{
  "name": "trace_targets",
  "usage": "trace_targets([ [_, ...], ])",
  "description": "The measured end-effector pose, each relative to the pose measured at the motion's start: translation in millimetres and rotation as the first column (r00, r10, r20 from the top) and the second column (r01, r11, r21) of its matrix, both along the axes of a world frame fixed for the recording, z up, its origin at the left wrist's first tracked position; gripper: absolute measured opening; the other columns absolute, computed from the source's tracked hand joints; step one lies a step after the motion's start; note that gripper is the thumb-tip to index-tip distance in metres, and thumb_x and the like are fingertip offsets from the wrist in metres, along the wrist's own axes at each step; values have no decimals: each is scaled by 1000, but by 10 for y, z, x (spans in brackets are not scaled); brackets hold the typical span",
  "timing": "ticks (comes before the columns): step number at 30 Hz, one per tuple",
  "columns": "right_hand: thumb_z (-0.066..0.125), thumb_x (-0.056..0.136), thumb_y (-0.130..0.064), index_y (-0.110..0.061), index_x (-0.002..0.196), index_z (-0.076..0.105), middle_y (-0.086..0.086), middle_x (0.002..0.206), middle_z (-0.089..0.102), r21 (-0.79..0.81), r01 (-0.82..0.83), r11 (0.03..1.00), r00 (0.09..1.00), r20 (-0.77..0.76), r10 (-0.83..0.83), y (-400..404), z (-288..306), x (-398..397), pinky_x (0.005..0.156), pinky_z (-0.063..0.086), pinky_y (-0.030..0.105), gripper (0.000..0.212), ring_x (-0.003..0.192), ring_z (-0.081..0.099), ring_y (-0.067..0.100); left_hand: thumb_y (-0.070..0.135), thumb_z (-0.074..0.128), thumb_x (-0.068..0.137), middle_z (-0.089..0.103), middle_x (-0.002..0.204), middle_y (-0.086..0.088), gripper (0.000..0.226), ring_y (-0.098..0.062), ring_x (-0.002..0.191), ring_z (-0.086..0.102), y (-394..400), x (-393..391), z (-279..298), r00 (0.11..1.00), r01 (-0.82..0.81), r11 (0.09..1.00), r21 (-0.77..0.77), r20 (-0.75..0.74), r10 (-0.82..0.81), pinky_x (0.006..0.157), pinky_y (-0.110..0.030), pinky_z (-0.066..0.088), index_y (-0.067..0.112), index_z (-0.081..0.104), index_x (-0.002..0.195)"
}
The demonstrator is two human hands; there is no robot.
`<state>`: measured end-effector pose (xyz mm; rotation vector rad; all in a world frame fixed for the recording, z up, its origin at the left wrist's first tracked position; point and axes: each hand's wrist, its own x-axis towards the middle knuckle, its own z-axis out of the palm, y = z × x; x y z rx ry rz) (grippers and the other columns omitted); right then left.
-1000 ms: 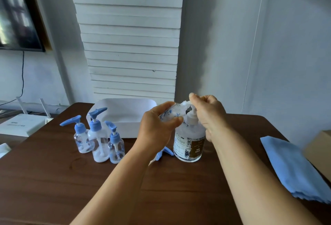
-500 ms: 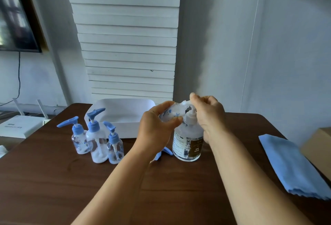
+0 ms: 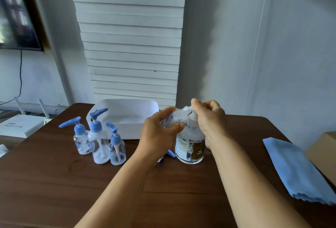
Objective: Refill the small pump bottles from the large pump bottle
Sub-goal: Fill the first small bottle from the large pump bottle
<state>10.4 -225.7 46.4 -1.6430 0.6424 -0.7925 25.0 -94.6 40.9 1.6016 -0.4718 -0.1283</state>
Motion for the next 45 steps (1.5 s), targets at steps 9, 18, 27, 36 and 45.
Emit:
trace_targets([
  [9,61,84,-43,-22,68,43,-6,68,54,-86,10,996,1000,-16,-11,-16,101,-15,79,45,42,33,73,52,17,10,73,78,65,92,15,41,12,68,62,-13,70,15,999,9,1000,-24,37,-8,59,-2,45,24,61,115],
  [18,58,84,-44,-22,72,45,-2,75,57,-102,11,995,998,-57,-17,-22,197,-5,75,47,37,28,78,55,18,13,74,78,59,87,23,44,15,69,59,-9,91,84,996,-14,1000,20,91,13,58,2,41,24,61,118],
  [27,59,86,-42,-19,73,44,-3,72,54,-74,-21,997,998,-59,16,0,159,-57,59,40,29,30,69,50,14,11,74,78,66,94,16,45,10,75,64,4,86,13,998,8,1000,4,62,-8,62,-2,45,21,61,120],
  [36,58,85,-43,-20,70,44,-4,70,55,-84,-19,996,997,-72,13,0,65,-55,66,41,33,30,70,51,16,9,73,78,63,93,19,46,17,70,60,-4,76,-31,997,6,1000,22,74,-7,61,-1,44,19,60,121],
  [45,58,87,-40,-21,70,42,-3,69,51,-86,-32,996,998,-57,27,-15,117,-52,58,37,30,30,66,47,13,12,75,76,66,95,15,44,8,74,63,-23,105,-29,996,-13,1000,19,87,11,62,-2,45,24,62,117],
])
